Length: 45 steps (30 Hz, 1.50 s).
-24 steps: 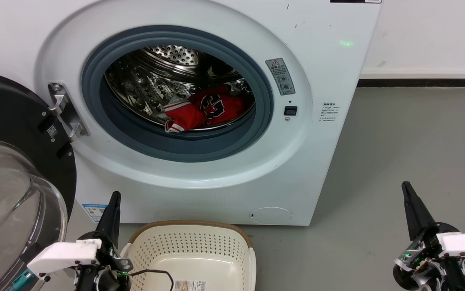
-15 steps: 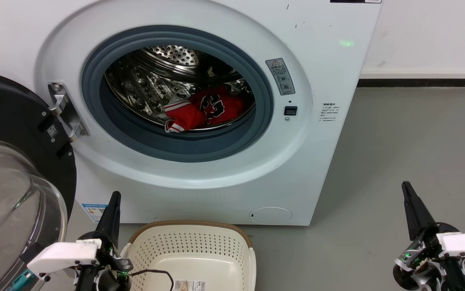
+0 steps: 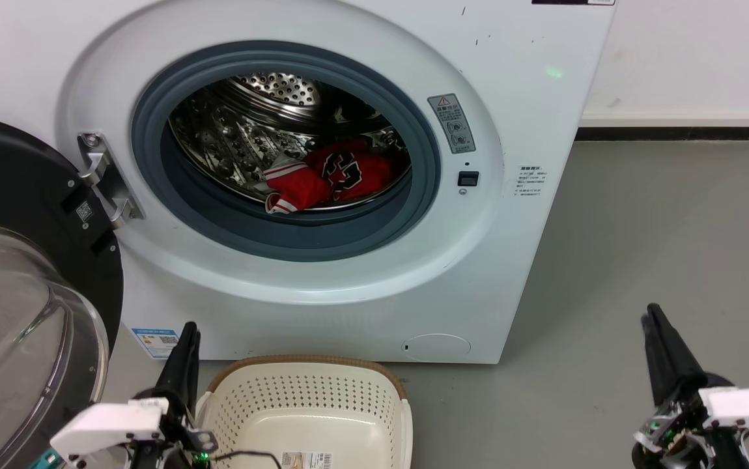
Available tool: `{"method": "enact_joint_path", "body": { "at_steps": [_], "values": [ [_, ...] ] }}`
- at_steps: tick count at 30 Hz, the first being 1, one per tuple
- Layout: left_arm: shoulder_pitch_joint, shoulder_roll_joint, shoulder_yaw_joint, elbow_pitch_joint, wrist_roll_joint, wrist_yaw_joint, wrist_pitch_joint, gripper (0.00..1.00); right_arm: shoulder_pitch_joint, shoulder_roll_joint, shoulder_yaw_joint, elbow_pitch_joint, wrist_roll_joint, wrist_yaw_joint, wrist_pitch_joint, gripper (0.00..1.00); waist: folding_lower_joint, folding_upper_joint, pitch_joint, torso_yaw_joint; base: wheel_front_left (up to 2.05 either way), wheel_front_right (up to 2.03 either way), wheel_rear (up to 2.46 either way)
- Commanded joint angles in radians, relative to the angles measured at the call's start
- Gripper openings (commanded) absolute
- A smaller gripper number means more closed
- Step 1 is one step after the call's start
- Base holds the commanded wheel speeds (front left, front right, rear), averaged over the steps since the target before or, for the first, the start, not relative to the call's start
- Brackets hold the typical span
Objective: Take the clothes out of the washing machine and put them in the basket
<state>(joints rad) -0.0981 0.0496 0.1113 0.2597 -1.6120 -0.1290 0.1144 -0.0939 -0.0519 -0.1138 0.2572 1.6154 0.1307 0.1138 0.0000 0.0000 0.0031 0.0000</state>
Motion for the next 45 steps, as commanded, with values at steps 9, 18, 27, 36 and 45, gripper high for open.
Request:
{"method": "enact_joint_path", "body": {
  "at_steps": [9, 18, 27, 36, 45],
  "values": [
    [-0.008, 0.003, -0.043, -0.016, 0.046, 0.0, -0.049, 1.0, 0.016, 0.0, 0.018, -0.033, -0.045, 0.0, -0.048, 1.0, 0.0, 0.0, 0.0, -0.002, 0.0, 0.0, 0.0],
    [-0.014, 0.002, -0.048, -0.055, 0.167, -0.001, -0.086, 1.0, 0.027, 0.0, 0.028, -0.082, -0.194, 0.0, -0.085, 1.0, 0.0, 0.0, -0.001, 0.002, 0.0, 0.0, 0.0],
    [-0.021, 0.0, -0.055, -0.103, 0.356, -0.001, -0.124, 1.0, 0.042, 0.0, 0.041, -0.153, -0.452, 0.0, -0.124, 1.0, 0.0, 0.0, -0.003, 0.007, 0.0, 0.0, 0.0],
    [-0.023, 0.001, -0.081, -0.132, 0.58, -0.001, -0.166, 1.0, 0.071, 0.001, 0.058, -0.196, -0.723, 0.0, -0.165, 1.0, 0.0, 0.0, -0.007, 0.014, 0.0, 0.0, 0.0],
    [-0.027, 0.002, -0.097, -0.148, 0.747, -0.002, -0.196, 1.0, 0.089, 0.001, 0.063, -0.2, -0.881, 0.0, -0.183, 1.0, 0.0, 0.0, -0.009, 0.019, 0.0, 0.0, 0.0]
  ]
}}
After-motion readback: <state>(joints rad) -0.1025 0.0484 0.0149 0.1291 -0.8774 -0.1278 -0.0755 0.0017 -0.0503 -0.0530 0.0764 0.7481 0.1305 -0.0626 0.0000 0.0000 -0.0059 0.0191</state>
